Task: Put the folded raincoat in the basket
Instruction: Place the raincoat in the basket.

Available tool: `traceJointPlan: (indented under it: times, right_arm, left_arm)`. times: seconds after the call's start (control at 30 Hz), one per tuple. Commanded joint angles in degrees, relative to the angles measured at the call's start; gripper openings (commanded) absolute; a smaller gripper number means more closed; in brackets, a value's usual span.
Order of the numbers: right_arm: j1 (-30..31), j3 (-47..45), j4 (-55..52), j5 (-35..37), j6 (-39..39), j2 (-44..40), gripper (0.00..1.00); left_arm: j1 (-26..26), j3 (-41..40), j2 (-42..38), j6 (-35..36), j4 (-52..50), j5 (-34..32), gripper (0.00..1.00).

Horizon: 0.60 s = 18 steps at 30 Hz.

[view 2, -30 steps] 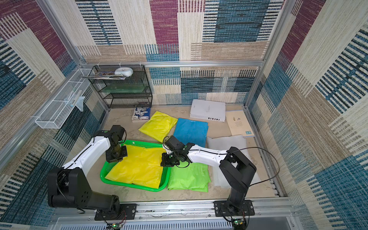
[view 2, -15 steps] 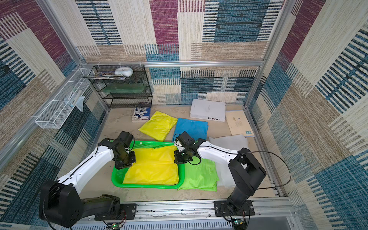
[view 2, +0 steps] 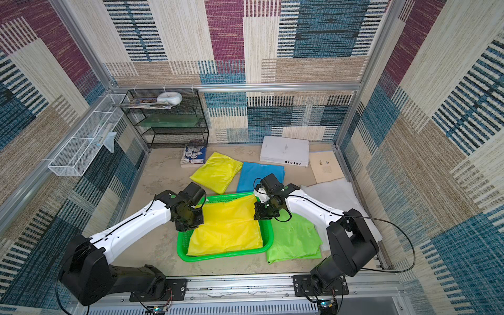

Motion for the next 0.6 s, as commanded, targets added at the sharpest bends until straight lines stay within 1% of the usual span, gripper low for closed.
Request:
traceJointPlan:
  times: [0.0,0.13,0.23,0.27,0.33,0.37,0.4,0.43,0.47,0.53,0.57]
  right_arm:
    - [0.77,-0.47,1.83,-1.29,2.59,0.62,0.0]
    - [3.76,-0.27,2.04,-0.12,4.47,2.59,0.0]
    - [5.75,0.21,0.59,2.98,5.24,3.29,0.0]
    - [5.82,0.21,0.01,3.67,5.65,3.25,0.0]
    - [6.02,0.46,-0.62,4.55,5.83,2.95,0.0]
    - [6.08,0.68,-0.77,4.88,5.98,2.71,0.06]
    - [6.11,0.88,-0.7,5.15,6.1,2.68,0.17]
    - [6.1,1.19,-0.79,5.28,6.1,2.67,0.22]
    - [6.13,1.79,-1.17,5.44,5.99,2.83,0.29]
    - [6.13,3.02,-2.11,5.91,5.67,2.94,0.43]
    - [6.19,3.93,-2.58,6.43,5.55,2.72,0.52]
  left_arm:
    - [0.0,-0.47,0.58,0.75,-2.71,-3.99,0.0]
    - [0.0,-1.21,2.28,1.28,-3.03,-4.29,0.0]
    - [0.0,-1.45,3.07,1.69,-2.99,-2.92,0.0]
    - [0.0,-1.45,3.24,1.96,-3.14,-2.47,0.02]
    - [0.0,-1.17,3.02,2.48,-3.82,-2.14,0.19]
    - [0.0,-0.83,2.89,2.65,-4.5,-2.66,0.28]
    - [0.0,-0.43,2.48,2.71,-5.04,-3.23,0.35]
    - [0.0,-0.13,2.2,2.9,-5.41,-3.45,0.43]
    - [0.0,0.44,1.97,3.22,-5.7,-3.22,0.47]
    - [0.05,2.26,1.77,3.85,-7.14,-2.48,0.51]
    - [0.01,3.35,1.48,3.99,-8.31,-2.49,0.51]
